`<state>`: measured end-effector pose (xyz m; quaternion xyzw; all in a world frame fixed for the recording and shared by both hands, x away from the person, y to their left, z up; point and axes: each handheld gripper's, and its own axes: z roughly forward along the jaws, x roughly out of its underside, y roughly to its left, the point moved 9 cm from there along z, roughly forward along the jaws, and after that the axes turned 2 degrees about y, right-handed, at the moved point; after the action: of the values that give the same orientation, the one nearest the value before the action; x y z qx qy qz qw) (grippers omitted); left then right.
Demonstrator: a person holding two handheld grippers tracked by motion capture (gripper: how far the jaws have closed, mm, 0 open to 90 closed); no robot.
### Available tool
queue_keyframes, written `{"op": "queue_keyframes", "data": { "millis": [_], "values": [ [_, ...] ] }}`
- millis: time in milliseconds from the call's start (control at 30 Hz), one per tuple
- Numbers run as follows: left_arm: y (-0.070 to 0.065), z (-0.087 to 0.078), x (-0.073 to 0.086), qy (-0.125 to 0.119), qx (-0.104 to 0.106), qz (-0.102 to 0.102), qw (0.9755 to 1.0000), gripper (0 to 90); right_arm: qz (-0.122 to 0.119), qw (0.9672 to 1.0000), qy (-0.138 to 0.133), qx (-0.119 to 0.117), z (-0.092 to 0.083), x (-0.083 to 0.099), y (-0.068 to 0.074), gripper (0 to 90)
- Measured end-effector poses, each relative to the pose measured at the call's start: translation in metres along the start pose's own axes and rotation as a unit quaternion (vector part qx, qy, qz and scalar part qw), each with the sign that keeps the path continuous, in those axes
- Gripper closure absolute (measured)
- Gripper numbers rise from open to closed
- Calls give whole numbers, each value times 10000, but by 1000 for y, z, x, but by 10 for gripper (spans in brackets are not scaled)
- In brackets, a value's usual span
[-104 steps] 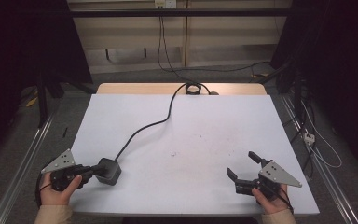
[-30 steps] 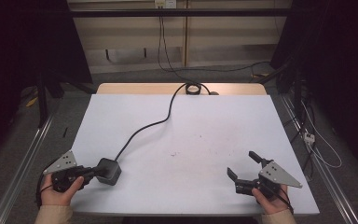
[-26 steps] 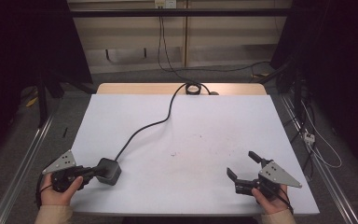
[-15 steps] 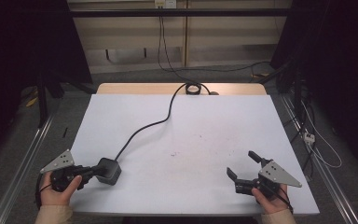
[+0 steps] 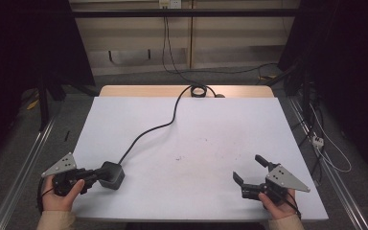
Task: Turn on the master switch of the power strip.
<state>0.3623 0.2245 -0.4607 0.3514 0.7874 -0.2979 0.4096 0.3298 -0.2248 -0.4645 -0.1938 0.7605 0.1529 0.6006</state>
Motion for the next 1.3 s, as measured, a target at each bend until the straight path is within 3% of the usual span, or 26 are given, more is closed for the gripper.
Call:
{"op": "queue_keyframes", "data": {
  "millis": [400,567,800,1300],
  "values": [
    [3,-1,-6,-200,-123,-118,9997,674,-1,10000,-1,-5,0,0,0,29],
    [5,-1,-5,-148,-151,-135,9997,603,-8,10000,2,-4,1,0,0,30],
    [5,-1,-8,-149,-276,-181,9993,392,-25,10000,3,-35,2,0,2,29],
    [7,4,-8,-142,-357,-219,9990,176,-20,10000,7,-46,2,0,2,29]
  ]
}}
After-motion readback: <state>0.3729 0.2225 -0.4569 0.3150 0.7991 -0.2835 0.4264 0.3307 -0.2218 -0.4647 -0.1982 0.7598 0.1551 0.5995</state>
